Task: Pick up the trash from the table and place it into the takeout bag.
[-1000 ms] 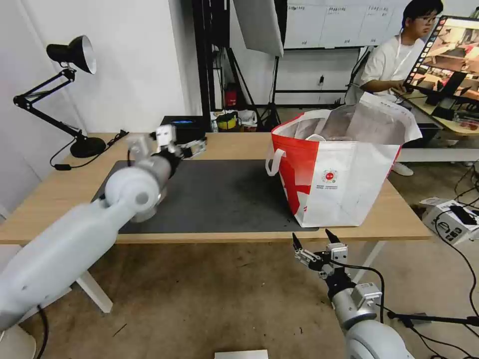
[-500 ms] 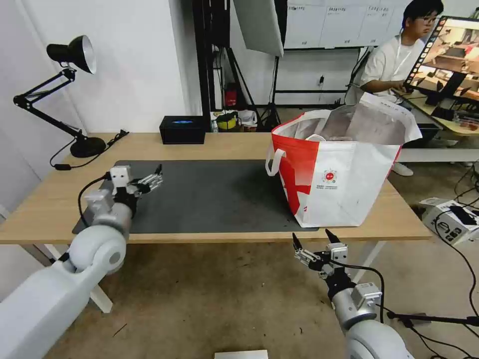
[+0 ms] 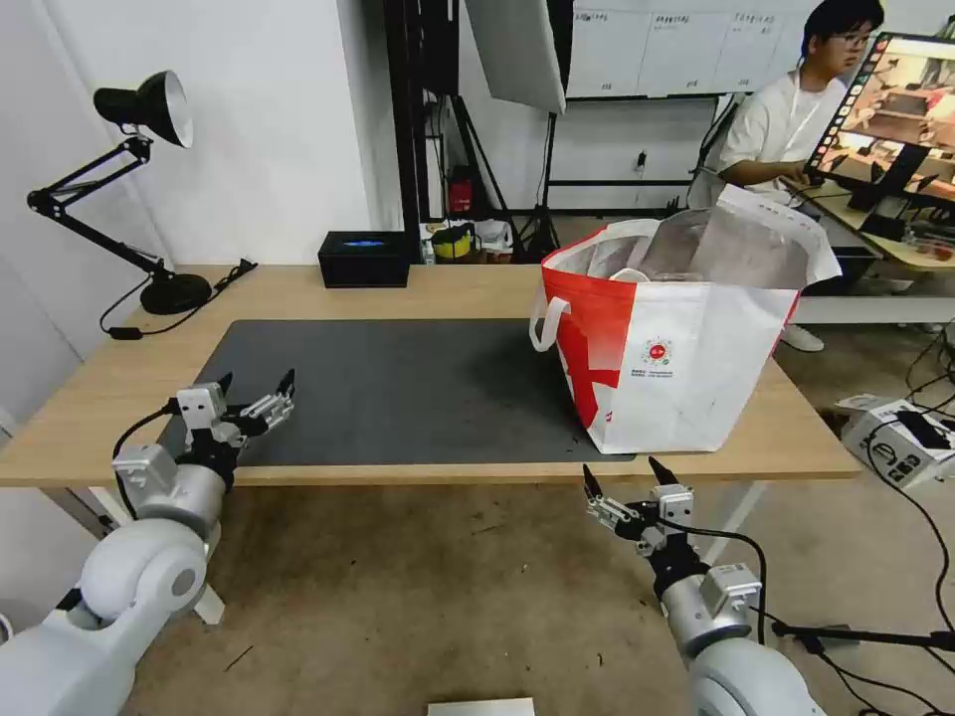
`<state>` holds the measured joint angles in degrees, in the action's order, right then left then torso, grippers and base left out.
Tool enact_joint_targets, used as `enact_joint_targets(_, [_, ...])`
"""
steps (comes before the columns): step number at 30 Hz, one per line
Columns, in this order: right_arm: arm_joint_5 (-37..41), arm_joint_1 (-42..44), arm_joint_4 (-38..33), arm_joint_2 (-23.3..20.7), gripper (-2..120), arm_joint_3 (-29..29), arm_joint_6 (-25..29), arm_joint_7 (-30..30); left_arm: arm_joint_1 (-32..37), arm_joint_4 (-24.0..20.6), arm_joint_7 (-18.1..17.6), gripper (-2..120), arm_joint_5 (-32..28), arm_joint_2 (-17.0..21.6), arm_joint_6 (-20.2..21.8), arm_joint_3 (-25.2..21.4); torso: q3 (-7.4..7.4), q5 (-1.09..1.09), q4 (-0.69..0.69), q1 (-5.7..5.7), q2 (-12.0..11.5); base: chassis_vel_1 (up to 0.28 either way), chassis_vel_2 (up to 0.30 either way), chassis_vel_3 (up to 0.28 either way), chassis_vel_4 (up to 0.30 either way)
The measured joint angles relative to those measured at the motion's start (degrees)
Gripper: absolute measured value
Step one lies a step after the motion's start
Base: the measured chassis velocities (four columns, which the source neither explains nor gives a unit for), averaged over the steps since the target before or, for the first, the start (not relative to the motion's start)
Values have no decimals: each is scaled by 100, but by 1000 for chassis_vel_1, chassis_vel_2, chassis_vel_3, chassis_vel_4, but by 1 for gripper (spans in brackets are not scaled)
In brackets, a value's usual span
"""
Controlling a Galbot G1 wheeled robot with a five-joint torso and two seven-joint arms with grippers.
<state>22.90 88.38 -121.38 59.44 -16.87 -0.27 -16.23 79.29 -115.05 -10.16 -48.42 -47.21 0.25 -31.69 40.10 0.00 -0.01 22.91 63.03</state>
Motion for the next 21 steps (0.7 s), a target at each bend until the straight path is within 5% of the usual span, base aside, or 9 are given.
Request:
enact_joint_targets(6, [0,0,0,0,100,0,0,0,586,8,517,100,325,-240,-284,-398,0,0,1,0,0,0,0,0,0])
enact_joint_targets(21, [0,0,0,0,100,0,0,0,948,180,547,100,1015,-613,-459,-376,0,0,0,1,0,0,0,0,0])
